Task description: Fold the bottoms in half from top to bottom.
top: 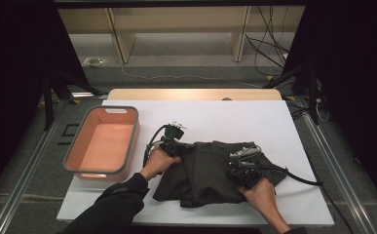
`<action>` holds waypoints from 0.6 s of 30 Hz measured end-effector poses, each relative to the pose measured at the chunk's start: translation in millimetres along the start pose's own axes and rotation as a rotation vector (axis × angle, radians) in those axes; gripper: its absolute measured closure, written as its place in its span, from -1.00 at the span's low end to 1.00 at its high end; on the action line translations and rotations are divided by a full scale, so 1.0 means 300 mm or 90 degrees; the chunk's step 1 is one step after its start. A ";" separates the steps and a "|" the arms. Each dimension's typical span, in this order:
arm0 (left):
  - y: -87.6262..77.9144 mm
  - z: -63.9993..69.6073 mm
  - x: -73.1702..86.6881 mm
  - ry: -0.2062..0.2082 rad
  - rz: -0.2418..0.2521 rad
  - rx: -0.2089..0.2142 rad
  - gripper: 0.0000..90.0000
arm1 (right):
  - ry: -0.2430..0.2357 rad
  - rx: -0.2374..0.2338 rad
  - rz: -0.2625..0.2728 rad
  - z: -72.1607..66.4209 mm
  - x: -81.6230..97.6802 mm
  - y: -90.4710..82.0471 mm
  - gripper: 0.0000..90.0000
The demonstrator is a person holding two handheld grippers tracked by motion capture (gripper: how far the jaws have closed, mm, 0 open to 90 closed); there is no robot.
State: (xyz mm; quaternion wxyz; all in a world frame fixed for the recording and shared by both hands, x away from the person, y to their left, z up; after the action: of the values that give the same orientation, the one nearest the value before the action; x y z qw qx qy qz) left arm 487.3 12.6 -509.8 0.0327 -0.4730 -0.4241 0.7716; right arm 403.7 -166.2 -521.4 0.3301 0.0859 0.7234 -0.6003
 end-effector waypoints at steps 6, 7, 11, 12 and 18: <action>-0.088 0.036 -0.013 0.001 0.025 0.015 0.89 | 0.024 -0.012 0.051 0.039 -0.065 -0.057 0.50; -0.098 0.048 -0.014 0.003 0.029 0.020 0.88 | 0.027 -0.012 0.064 0.051 -0.081 -0.065 0.50; -0.125 0.125 -0.024 0.021 0.042 0.051 0.86 | 0.047 0.001 0.078 0.095 -0.128 -0.064 0.52; -0.128 0.150 -0.024 0.031 0.042 0.059 0.86 | 0.048 0.009 0.075 0.105 -0.133 -0.053 0.53; -0.117 0.272 0.009 0.072 0.022 0.110 0.86 | 0.059 0.013 0.045 0.135 -0.129 0.011 0.55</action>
State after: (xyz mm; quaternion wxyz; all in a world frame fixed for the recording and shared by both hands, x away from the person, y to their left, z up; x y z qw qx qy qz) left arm 411.6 -14.6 -471.8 0.0842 -0.5180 -0.3453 0.7780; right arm 450.2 -192.4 -504.1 0.3165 0.1424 0.7283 -0.5909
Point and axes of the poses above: each handheld gripper's, and its own axes: y roughly forward along the jaws, x roughly out of its underside, z roughly to its right, the point moved 8 cm from there along y, roughly forward along the jaws, and after that the axes turned 8 degrees about y, right-handed, at the moved point
